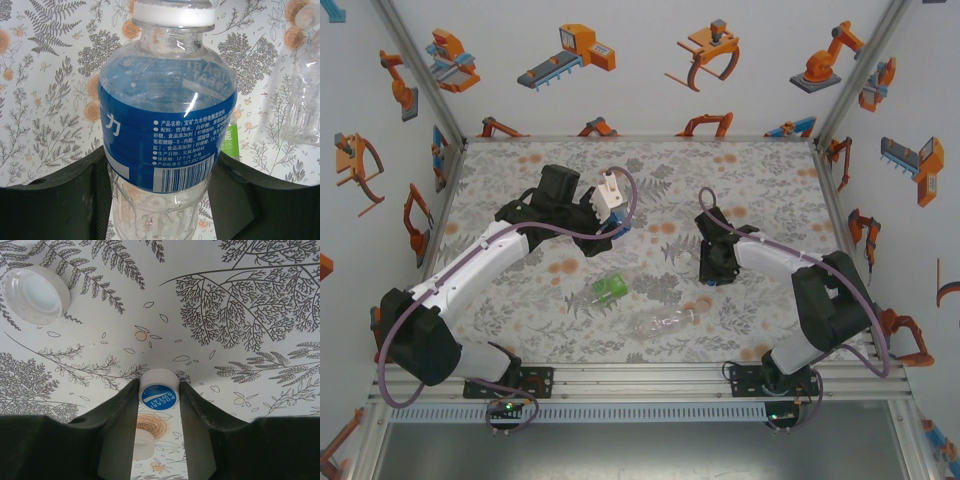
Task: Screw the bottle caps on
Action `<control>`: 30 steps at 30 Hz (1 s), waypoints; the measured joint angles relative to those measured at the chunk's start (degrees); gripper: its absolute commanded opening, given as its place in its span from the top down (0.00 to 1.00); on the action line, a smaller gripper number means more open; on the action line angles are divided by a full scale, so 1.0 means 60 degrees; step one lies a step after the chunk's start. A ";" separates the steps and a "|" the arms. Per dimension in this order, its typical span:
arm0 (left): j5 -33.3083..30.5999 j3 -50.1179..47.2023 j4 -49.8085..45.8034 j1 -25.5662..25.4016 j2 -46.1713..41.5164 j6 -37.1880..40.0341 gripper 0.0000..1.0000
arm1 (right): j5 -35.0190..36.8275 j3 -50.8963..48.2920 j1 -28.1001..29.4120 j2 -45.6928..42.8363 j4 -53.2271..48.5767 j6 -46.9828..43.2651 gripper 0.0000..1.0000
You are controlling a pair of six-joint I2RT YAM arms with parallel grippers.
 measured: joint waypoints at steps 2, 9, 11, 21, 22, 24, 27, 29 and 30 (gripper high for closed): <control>0.0000 0.0000 0.0000 0.0000 0.0000 0.0000 0.93 | -0.0004 0.0011 0.0022 0.0000 -0.0018 -0.0004 0.65; 0.0000 0.0000 0.0000 0.0000 0.0000 0.0018 0.94 | 0.0000 0.0113 0.0073 0.0000 -0.0102 -0.0004 0.70; 0.0000 0.0000 0.0000 -0.0004 0.0007 0.0036 0.96 | 0.0000 0.0113 0.0091 -0.0007 -0.0124 -0.0004 0.71; 0.0521 0.0000 -0.0095 -0.0124 0.0208 0.0361 1.00 | -0.1027 0.0106 0.0106 -0.2262 0.0554 -0.0998 0.76; 0.0637 -0.0004 -0.0102 -0.0149 0.0193 0.0415 1.00 | -0.1322 0.0106 0.0106 -0.2612 0.0743 -0.1235 0.78; 0.0900 -0.0029 -0.0109 -0.0200 0.0131 0.0543 1.00 | -0.1931 0.0106 0.0106 -0.3249 0.1104 -0.1789 0.79; 0.1166 -0.0084 -0.0200 -0.0317 -0.0062 0.0765 1.00 | -0.2812 0.0106 0.0106 -0.4022 0.1512 -0.2601 0.83; 0.1209 -0.0084 -0.0288 -0.0488 -0.0244 0.0984 1.00 | -0.3501 0.0117 0.0109 -0.4543 0.1719 -0.3220 0.85; 0.1202 -0.0084 -0.0339 -0.0583 -0.0331 0.1075 1.00 | -0.3818 0.0120 0.0113 -0.4761 0.1789 -0.3504 0.85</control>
